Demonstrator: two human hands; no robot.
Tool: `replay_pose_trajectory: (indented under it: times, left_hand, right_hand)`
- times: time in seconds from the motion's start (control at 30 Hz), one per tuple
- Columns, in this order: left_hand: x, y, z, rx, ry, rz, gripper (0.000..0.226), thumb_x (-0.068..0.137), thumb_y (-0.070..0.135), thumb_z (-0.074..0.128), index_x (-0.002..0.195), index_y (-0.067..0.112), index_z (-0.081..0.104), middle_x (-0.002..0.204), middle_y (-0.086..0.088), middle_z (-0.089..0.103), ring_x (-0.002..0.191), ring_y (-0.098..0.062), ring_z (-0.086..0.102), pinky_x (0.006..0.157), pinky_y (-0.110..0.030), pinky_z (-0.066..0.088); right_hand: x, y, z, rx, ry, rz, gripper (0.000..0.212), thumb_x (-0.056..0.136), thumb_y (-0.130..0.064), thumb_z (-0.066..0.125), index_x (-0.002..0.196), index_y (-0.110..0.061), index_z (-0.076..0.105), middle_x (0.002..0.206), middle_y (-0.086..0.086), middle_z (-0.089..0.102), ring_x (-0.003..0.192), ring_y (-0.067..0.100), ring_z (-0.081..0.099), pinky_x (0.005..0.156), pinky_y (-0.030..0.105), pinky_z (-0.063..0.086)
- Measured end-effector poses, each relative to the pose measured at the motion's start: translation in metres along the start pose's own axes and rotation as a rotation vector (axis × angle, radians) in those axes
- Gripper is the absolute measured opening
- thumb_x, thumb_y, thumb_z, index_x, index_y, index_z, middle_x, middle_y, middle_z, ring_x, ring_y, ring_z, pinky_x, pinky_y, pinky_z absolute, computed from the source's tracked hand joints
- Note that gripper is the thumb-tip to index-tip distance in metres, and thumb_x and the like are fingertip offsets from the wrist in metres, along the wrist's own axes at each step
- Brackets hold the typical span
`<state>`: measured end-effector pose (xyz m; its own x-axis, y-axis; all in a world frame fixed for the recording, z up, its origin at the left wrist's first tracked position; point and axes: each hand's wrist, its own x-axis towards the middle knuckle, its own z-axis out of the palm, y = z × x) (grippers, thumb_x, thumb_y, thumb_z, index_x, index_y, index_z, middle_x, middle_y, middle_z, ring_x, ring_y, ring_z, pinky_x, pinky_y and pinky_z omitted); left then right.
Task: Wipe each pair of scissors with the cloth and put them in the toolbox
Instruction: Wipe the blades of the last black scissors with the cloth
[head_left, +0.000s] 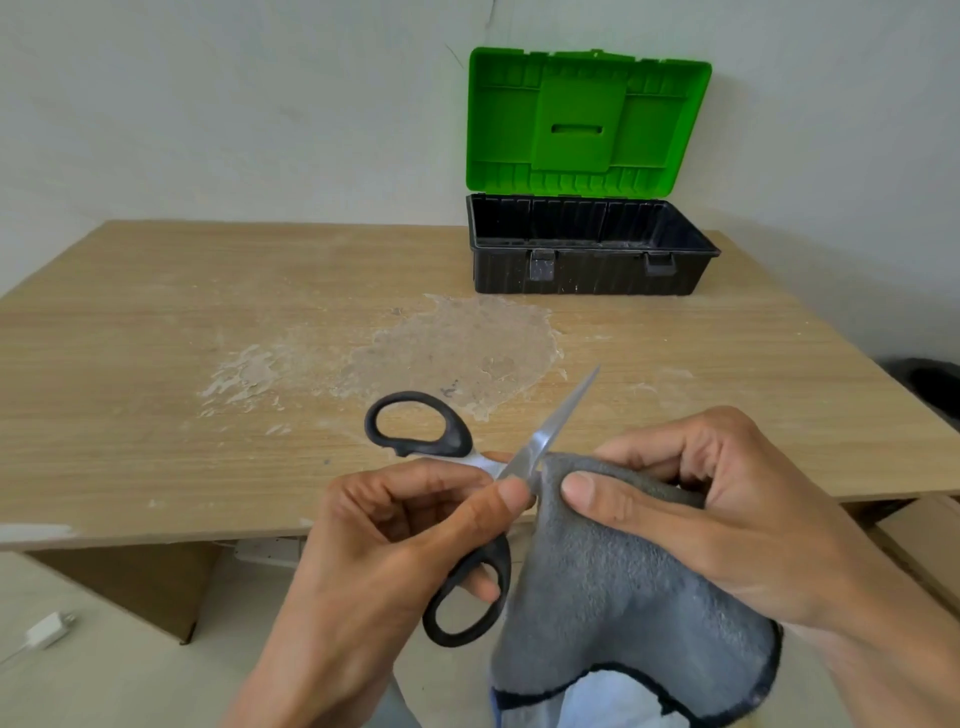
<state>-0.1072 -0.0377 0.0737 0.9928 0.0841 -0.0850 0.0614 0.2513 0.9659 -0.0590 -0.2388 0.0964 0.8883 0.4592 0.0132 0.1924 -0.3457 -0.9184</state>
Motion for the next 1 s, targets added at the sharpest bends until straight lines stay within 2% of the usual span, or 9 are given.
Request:
replay_pose_trajectory:
  times: [0.07, 0.13, 0.23, 0.33, 0.43, 0.6, 0.8, 0.9, 1.0]
  left_hand:
    - [0.000, 0.001, 0.000, -0.003, -0.002, -0.007, 0.027, 0.059, 0.017, 0.081, 0.074, -0.005, 0.076, 0.056, -0.014, 0.063, 0.038, -0.019, 0.052, 0.042, -0.018, 0.043]
    - [0.000, 0.003, -0.002, -0.013, 0.015, -0.015, 0.026, 0.059, 0.017, 0.080, 0.073, -0.005, 0.075, 0.055, -0.013, 0.062, 0.038, -0.018, 0.052, 0.042, -0.017, 0.043]
    - [0.001, 0.005, -0.004, -0.025, 0.033, -0.017, 0.023, 0.058, 0.017, 0.080, 0.070, -0.003, 0.076, 0.055, -0.015, 0.064, 0.037, -0.018, 0.054, 0.041, -0.017, 0.045]
    - [0.001, 0.003, 0.002, -0.006, 0.012, -0.008, 0.023, 0.058, 0.021, 0.081, 0.067, 0.001, 0.075, 0.059, -0.018, 0.066, 0.039, -0.020, 0.057, 0.043, -0.019, 0.047]
    - [0.001, 0.002, 0.008, -0.016, 0.003, 0.010, 0.018, 0.061, 0.022, 0.079, 0.062, 0.005, 0.074, 0.055, -0.013, 0.063, 0.040, -0.018, 0.055, 0.043, -0.018, 0.046]
    - [-0.002, -0.003, 0.008, -0.013, 0.034, 0.042, 0.020, 0.064, 0.021, 0.078, 0.070, 0.001, 0.077, 0.056, -0.015, 0.061, 0.045, -0.019, 0.053, 0.044, -0.018, 0.047]
    - [-0.002, 0.000, 0.012, -0.044, 0.042, 0.037, 0.013, 0.062, 0.020, 0.078, 0.064, 0.007, 0.077, 0.059, -0.014, 0.066, 0.040, -0.017, 0.054, 0.042, -0.019, 0.046]
    - [-0.003, 0.002, 0.013, -0.062, 0.088, 0.050, 0.012, 0.063, 0.018, 0.078, 0.065, 0.007, 0.076, 0.060, -0.013, 0.066, 0.040, -0.016, 0.053, 0.040, -0.019, 0.046]
    - [-0.004, 0.001, 0.009, -0.079, 0.126, 0.074, 0.018, 0.063, 0.019, 0.078, 0.071, 0.003, 0.077, 0.061, -0.014, 0.063, 0.041, -0.017, 0.052, 0.041, -0.018, 0.045]
  right_hand:
    - [-0.001, 0.002, -0.003, 0.006, -0.013, 0.020, 0.032, 0.086, -0.056, 0.075, 0.092, -0.027, 0.086, 0.083, 0.005, 0.082, 0.077, 0.034, 0.078, 0.070, 0.049, 0.061]
    - [-0.004, 0.004, -0.009, 0.015, 0.000, 0.040, 0.038, 0.081, -0.058, 0.073, 0.091, -0.024, 0.086, 0.081, 0.008, 0.081, 0.075, 0.038, 0.075, 0.066, 0.046, 0.057]
    - [-0.006, 0.008, -0.017, 0.013, 0.028, 0.057, 0.043, 0.080, -0.059, 0.074, 0.090, -0.019, 0.086, 0.079, 0.014, 0.080, 0.075, 0.047, 0.072, 0.063, 0.057, 0.055]
    - [-0.005, 0.008, -0.013, 0.011, 0.026, 0.032, 0.044, 0.083, -0.058, 0.072, 0.090, -0.016, 0.085, 0.078, 0.018, 0.078, 0.074, 0.049, 0.070, 0.062, 0.053, 0.054]
    - [-0.001, 0.006, -0.004, 0.020, -0.010, 0.012, 0.041, 0.088, -0.055, 0.073, 0.093, -0.016, 0.085, 0.082, 0.017, 0.079, 0.078, 0.047, 0.072, 0.067, 0.058, 0.056]
    - [-0.004, 0.003, -0.005, 0.000, -0.095, 0.048, 0.025, 0.093, -0.046, 0.072, 0.094, -0.025, 0.086, 0.083, 0.003, 0.083, 0.074, 0.024, 0.079, 0.062, 0.027, 0.056]
    - [-0.002, 0.004, -0.002, 0.037, -0.014, 0.028, 0.027, 0.091, -0.049, 0.073, 0.092, -0.024, 0.086, 0.081, 0.006, 0.082, 0.074, 0.028, 0.078, 0.064, 0.035, 0.057]
    - [-0.001, 0.001, 0.004, 0.033, -0.021, 0.021, 0.028, 0.090, -0.050, 0.071, 0.095, -0.026, 0.086, 0.084, 0.006, 0.082, 0.078, 0.029, 0.079, 0.069, 0.046, 0.061]
    - [-0.005, 0.002, 0.000, 0.041, -0.075, 0.057, 0.036, 0.087, -0.055, 0.072, 0.096, -0.023, 0.086, 0.081, 0.009, 0.081, 0.073, 0.031, 0.077, 0.060, 0.030, 0.056]
